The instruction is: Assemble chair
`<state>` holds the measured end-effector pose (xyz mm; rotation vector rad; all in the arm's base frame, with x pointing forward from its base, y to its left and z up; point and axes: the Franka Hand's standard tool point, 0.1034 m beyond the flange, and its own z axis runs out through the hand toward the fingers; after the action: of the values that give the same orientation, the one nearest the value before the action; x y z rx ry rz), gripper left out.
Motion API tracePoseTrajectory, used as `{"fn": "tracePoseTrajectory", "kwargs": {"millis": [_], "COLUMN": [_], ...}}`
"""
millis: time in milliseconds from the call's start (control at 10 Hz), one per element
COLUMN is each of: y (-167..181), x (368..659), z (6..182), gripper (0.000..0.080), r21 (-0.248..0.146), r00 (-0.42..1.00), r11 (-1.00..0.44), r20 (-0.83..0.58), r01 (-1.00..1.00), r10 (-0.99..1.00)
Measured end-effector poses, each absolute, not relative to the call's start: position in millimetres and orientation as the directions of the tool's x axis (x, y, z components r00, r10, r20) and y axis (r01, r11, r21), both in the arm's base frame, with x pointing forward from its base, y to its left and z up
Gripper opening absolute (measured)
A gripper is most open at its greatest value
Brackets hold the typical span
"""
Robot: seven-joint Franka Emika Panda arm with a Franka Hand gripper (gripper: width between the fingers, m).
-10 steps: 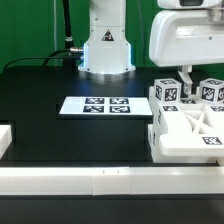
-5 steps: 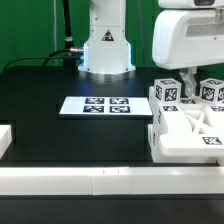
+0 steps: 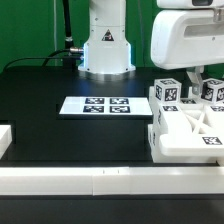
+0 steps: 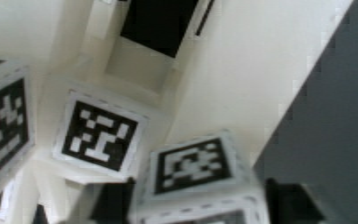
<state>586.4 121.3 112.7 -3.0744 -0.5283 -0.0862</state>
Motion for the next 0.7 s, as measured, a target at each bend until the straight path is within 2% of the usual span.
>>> {"fn": "tracePoseTrajectory", "kwargs": {"millis": [200,700], "y": [121.5,118.7], "x": [586.4,588.1], "z": [112.7,113.7], "gripper": [0.0282,0.0282], "r21": [-0.014,-0.036], "r00": [0.948,0.998], "r11": [-0.950,-0.999], "r20": [0.058,0.055], "r01": [0.313,-0.027], "r10": [0.312,-0.029]}}
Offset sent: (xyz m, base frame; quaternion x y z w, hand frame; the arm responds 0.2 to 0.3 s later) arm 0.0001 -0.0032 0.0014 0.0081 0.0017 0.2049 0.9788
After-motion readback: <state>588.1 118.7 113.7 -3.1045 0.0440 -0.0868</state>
